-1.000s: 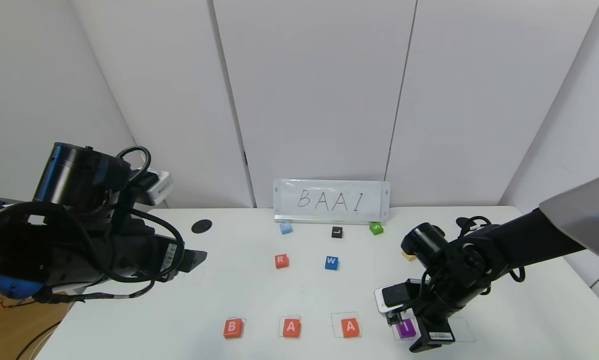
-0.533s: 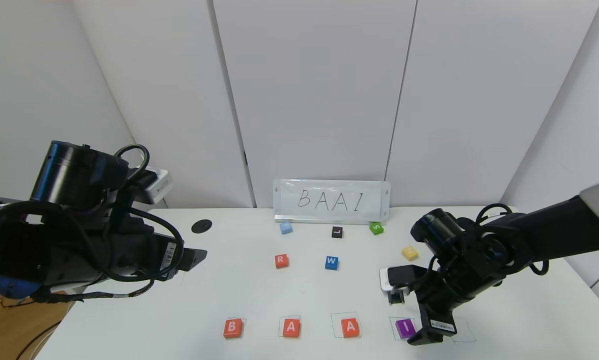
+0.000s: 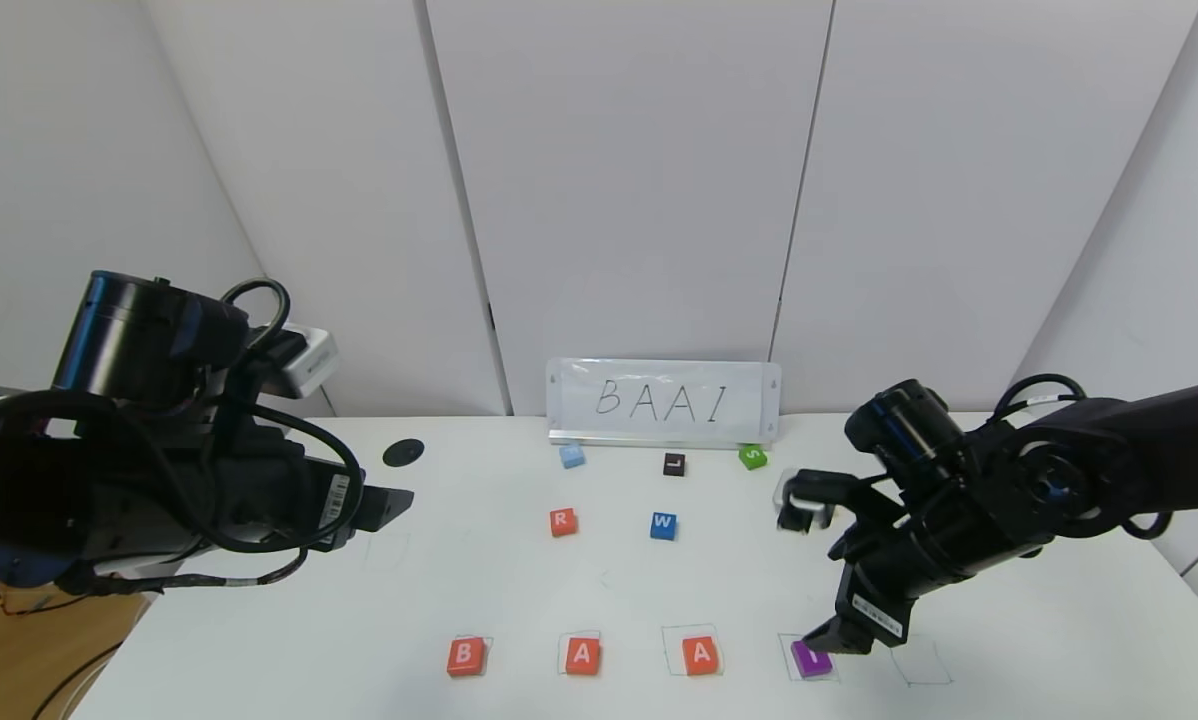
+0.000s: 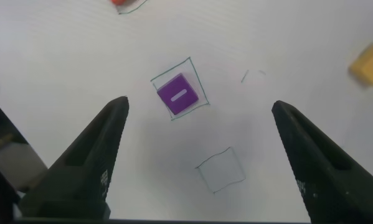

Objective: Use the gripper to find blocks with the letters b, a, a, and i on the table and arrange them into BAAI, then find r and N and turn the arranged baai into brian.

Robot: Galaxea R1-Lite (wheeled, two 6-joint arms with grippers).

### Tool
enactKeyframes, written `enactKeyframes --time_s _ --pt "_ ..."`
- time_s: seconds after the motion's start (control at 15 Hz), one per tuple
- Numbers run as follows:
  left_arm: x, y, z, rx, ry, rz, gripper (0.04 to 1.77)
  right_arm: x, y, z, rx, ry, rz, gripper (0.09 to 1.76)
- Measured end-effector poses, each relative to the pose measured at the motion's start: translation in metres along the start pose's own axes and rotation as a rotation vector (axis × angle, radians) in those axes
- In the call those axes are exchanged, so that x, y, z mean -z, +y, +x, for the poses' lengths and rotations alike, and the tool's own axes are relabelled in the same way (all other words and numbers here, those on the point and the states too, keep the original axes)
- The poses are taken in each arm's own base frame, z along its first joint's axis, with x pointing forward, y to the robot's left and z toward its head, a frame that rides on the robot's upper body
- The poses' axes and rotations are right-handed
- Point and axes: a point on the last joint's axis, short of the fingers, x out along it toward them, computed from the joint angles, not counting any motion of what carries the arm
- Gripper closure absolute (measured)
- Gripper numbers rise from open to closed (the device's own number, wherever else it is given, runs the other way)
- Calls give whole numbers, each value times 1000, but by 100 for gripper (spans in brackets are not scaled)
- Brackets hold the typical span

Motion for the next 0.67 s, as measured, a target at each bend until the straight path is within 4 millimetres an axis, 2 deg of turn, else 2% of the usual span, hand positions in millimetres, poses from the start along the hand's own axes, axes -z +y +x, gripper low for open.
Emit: enactKeyframes --time_s 0.13,0.33,0.47,0.67 --pt "-1 0 0 -2 -3 -2 9 1 1 -22 76 -27 301 18" --pt "3 2 -6 -5 -8 -12 9 16 1 -72 199 -119 529 17" --pt "3 3 -9 -4 -16 -13 9 28 3 -95 251 -165 600 16" --pt "3 3 -10 -5 -19 -15 9 31 6 -108 269 -200 605 15"
